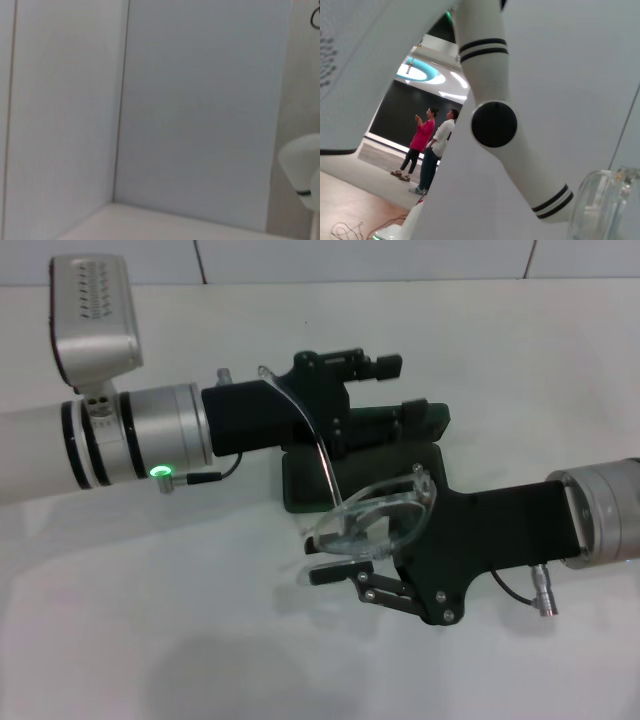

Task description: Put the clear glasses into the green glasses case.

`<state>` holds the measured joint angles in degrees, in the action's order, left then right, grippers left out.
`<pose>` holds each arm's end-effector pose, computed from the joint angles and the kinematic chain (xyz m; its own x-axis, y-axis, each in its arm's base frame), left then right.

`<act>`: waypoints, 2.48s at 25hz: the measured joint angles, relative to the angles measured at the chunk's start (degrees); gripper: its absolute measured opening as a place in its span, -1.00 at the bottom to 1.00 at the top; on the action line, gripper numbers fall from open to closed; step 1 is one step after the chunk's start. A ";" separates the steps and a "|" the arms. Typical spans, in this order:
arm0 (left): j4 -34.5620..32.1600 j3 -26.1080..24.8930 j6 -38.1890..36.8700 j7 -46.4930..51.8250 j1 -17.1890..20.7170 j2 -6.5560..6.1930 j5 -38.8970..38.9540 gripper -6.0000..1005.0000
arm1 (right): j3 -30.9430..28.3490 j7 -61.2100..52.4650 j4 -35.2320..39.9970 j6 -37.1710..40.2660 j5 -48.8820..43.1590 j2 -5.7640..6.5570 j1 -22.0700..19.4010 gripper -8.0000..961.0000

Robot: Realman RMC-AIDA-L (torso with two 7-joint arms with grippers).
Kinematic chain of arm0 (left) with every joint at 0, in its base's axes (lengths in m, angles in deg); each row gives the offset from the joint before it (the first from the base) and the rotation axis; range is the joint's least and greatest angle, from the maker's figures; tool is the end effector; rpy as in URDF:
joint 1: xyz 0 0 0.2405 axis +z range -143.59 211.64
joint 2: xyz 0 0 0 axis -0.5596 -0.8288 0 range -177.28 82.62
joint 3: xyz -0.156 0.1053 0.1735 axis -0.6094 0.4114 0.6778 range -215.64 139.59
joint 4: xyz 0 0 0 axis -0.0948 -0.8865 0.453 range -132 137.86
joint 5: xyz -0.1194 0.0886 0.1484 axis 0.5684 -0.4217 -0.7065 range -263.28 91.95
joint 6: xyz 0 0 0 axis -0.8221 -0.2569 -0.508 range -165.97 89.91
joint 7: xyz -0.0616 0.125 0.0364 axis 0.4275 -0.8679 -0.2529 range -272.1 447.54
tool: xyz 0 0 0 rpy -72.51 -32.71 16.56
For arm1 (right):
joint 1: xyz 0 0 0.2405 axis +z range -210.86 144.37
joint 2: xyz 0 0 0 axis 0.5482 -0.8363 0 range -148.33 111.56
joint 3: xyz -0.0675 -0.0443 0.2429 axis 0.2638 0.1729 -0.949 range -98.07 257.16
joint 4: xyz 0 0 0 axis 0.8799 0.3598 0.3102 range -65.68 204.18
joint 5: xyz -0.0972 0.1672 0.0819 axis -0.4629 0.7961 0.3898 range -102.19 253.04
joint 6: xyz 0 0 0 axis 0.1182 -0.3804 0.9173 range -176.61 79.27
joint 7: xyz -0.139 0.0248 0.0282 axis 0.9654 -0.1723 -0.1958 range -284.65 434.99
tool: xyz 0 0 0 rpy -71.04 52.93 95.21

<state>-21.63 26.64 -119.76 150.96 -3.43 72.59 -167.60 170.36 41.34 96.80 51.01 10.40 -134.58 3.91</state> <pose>-0.1842 0.3471 -0.0560 0.7349 0.1182 0.6678 0.2608 -0.9582 -0.1174 0.1522 0.2875 -0.0501 0.5524 0.3917 -0.7358 0.4055 -0.8975 -0.1734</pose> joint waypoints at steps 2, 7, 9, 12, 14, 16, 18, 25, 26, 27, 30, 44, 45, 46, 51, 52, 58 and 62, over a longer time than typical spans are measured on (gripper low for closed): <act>0.13 0.00 -0.61 -2.21 0.59 -0.02 1.95 0.19 | 0.01 -1.37 -0.60 -0.41 0.01 0.01 0.27 -0.73; 0.28 -0.04 -3.39 -8.69 2.91 0.06 6.16 0.19 | 0.05 -5.07 -0.78 -2.48 0.01 0.01 -0.03 -0.73; 0.71 -0.04 -4.77 -11.28 3.91 0.08 8.54 0.19 | 0.06 -5.69 -0.94 -2.97 0.01 0.01 -0.28 -0.73; 1.70 -0.06 -6.17 -13.29 4.31 0.08 10.64 0.19 | 0.06 -6.09 -1.02 -4.34 0.01 0.01 -0.52 -0.73; 1.95 -0.07 -6.63 -13.64 4.32 0.04 10.81 0.19 | 0.05 -6.39 -1.01 -6.30 0.01 0.01 -0.56 -0.73; 1.96 0.01 -6.75 -13.78 4.29 0.04 10.75 0.19 | 0.06 -6.78 -1.02 -7.81 0.01 0.01 -0.57 -0.73; 1.97 0.29 -6.79 -13.91 4.16 0.07 10.72 0.19 | 0.06 -7.00 -1.02 -8.44 0.01 0.01 -0.55 -0.73; 1.98 0.49 -6.83 -13.68 3.76 0.13 10.88 0.19 | 0.06 -7.06 -1.01 -8.62 0.01 0.01 -0.13 -0.73; 1.98 0.49 -6.85 -13.65 3.68 0.13 10.88 0.19 | 0.06 -7.06 -1.00 -8.76 0.01 0.01 -0.11 -0.73; 1.98 0.50 -6.86 -13.64 3.63 0.14 10.88 0.19 | 0.08 -7.07 -0.92 -9.11 0.01 0.01 -0.08 -0.73; 2.02 0.53 -6.86 -13.64 3.25 0.14 10.86 0.19 | 0.53 -7.08 -0.44 -10.95 0.25 0.01 0.00 -0.73; 2.71 0.54 -6.83 -13.64 2.38 0.29 12.11 0.19 | 7.46 -4.00 1.09 -16.39 5.11 0.01 0.19 -0.74; 2.72 0.48 -6.74 -13.65 2.54 0.25 12.79 0.19 | 7.52 -3.10 1.22 -15.98 5.08 0.01 -0.21 -0.74; 2.76 0.27 -6.60 -13.67 2.70 0.17 13.47 0.19 | 7.51 -1.91 1.34 -15.56 5.07 0.01 -0.76 -0.75; 3.22 -3.35 -4.95 -14.07 3.59 -0.08 14.08 0.18 | 6.10 0.31 1.92 -14.41 5.11 0.25 -3.57 -0.75; 3.22 -3.79 -4.28 -14.09 3.92 -0.10 14.06 0.18 | 5.65 0.40 2.14 -14.33 5.11 0.28 -4.06 -0.75; 3.23 -2.93 -4.33 -13.16 5.46 -0.26 13.39 0.18 | 2.11 -0.06 2.46 -14.33 5.15 0.50 -5.26 -0.75; 3.21 -0.76 -6.21 -10.19 5.51 -0.14 13.34 0.18 | 1.62 -0.27 2.27 -15.00 5.20 0.56 -5.26 -0.75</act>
<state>-18.42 25.88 -125.97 140.77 2.08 72.45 -154.27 171.98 41.07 99.06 36.02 15.60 -134.02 -1.35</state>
